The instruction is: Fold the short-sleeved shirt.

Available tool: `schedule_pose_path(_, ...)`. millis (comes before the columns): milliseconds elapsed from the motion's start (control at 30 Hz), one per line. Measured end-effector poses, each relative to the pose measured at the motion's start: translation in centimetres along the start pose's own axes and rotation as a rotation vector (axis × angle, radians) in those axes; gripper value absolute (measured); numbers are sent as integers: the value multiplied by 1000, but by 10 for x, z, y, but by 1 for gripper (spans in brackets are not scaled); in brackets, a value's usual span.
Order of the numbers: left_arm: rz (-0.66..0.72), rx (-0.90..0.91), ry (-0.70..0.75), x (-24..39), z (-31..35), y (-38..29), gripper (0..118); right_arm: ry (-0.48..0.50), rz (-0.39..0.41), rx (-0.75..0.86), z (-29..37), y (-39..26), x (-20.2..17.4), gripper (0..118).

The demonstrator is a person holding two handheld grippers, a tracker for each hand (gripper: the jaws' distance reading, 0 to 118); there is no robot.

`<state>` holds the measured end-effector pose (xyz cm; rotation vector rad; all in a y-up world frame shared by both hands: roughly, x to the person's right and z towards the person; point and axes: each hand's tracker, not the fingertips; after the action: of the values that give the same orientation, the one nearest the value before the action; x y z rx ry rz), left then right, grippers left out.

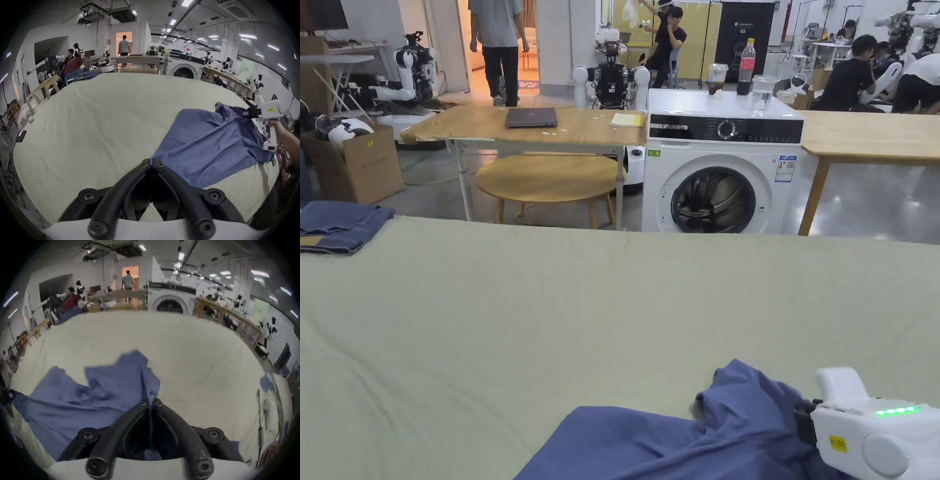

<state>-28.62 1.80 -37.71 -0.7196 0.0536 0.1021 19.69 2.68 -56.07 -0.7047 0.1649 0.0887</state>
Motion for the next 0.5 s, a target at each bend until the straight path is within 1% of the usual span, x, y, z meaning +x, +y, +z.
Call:
schedule_pose_path(33, -22, 31, 7, 2, 1, 11, 0, 12, 4, 48, 23, 11, 5, 0)
schedule_pose_path(133, -62, 100, 17, 7, 3, 50, 0, 13, 64, 188, 83, 47, 3, 0)
schedule_pose_path(167, -72, 106, 16, 7, 4, 69, 0, -19, 57, 245, 102, 60, 9, 0)
schedule_pose_path(267, -67, 192, -6, 11, 19, 122, 0, -40, 53, 390, 156, 94, 14, 0)
schedule_pose_path(300, -69, 223, -1, 13, 26, 142, 0, -36, 83, 445, 180, 110, 10, 0)
schedule_pose_path(333, -82, 249, 3, 16, 33, 162, 0, -52, 92, 486, 198, 123, 12, 0)
schedule_pose_path(400, -86, 306, -5, 27, 53, 198, 0, -79, 97, 544, 229, 148, 15, 0)
schedule_pose_path(433, -83, 334, 0, 29, 61, 218, 0, -68, 100, 568, 241, 161, 19, 0)
schedule_pose_path(500, -90, 383, 14, 36, 77, 252, 0, -96, 87, 623, 267, 183, 24, 0)
